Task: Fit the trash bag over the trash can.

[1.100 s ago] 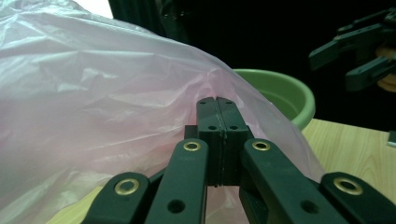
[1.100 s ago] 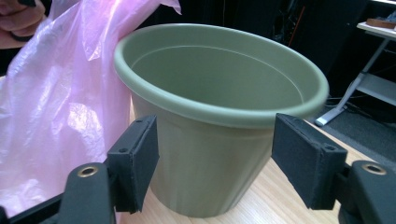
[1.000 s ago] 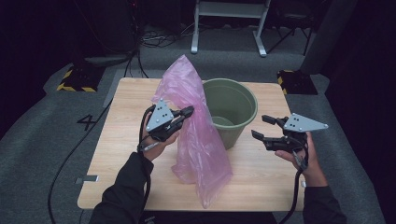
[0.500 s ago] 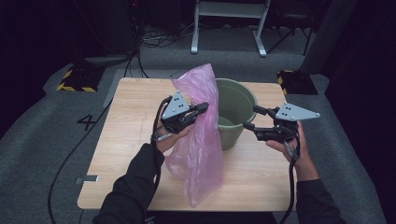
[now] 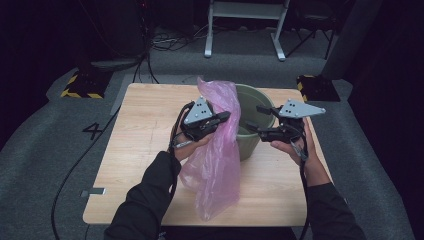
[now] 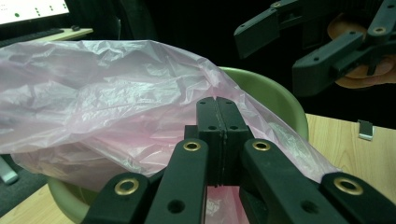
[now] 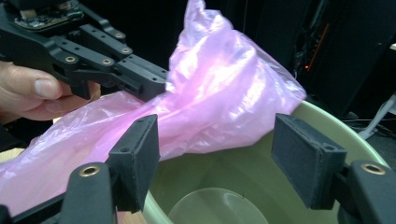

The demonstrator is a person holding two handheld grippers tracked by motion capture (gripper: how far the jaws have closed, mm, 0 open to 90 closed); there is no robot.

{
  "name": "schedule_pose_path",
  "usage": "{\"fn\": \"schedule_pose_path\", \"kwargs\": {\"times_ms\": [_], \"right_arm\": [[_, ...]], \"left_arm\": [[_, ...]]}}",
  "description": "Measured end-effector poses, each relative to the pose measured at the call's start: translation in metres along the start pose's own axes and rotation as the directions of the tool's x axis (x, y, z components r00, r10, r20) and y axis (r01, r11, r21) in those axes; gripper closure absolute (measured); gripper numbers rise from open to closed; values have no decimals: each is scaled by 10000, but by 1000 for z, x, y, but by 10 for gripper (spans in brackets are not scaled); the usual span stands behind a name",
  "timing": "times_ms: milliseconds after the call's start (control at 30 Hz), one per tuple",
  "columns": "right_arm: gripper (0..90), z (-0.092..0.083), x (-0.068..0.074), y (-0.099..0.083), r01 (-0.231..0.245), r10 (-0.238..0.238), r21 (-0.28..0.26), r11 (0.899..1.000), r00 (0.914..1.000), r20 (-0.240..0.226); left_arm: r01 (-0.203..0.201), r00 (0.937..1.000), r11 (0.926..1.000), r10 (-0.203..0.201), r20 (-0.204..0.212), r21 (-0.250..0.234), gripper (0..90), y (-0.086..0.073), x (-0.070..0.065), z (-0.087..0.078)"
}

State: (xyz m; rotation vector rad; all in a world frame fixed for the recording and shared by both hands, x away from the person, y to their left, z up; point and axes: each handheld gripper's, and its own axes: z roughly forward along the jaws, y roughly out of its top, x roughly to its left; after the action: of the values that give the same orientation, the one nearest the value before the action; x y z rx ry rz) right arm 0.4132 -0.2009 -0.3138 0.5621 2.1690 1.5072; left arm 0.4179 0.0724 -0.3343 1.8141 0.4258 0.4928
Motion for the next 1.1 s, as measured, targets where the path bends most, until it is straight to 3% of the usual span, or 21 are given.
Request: {"fn": "schedule_pose_path", "kwargs": {"times_ms": [67,133,167,333,500,633,767,833,867,1033,1067,1100], "right_arm": [[307,9,-1,2,60,-48,363,9993,9995,-318],[302,11,-2,2,-27,46,397,9992,9989,-470],[283,15,-4,2,-190,227,452,9988,9963,-832],[280,26,-8,-2,-371,442,885,9954,9959,-793],[305,31,-7,-3,-513,599,872,9949,9932,-995],[438,37,-3,-2,-221,332,1029,9944,9937,-1069],[687,44,2,-2,207,-64,1247,9920,9935,-1140],[723,45,3,-2,229,-93,1200,9925,9936,-1123],[815,47,5,-3,195,-81,1136,9933,9949,-1006],[895,48,5,-6,209,-135,1119,9935,9977,-665],[900,46,4,-6,130,-82,1079,9941,9990,-446],[900,45,3,-6,43,-10,1063,9943,9995,-303]], "left_arm": [[36,10000,10000,-36,12,51,894,0,1,3],[54,10000,9999,-54,-7,94,894,0,3,4],[95,9999,9999,-95,-36,112,894,0,3,5],[122,9999,9998,-122,-1,174,894,0,5,9],[107,9999,9996,-107,-1,259,894,0,6,13],[99,10000,9994,-99,-2,338,893,-1,6,14],[109,9999,9993,-108,-26,354,891,0,7,14],[170,9999,9994,-169,-34,295,890,-1,8,13],[182,9998,9994,-179,-81,309,880,-1,9,13],[160,9998,9994,-157,-128,300,824,0,10,8],[376,9986,9991,-369,-385,180,706,1,11,5],[376,9986,9991,-369,-385,180,624,1,11,5]]}}
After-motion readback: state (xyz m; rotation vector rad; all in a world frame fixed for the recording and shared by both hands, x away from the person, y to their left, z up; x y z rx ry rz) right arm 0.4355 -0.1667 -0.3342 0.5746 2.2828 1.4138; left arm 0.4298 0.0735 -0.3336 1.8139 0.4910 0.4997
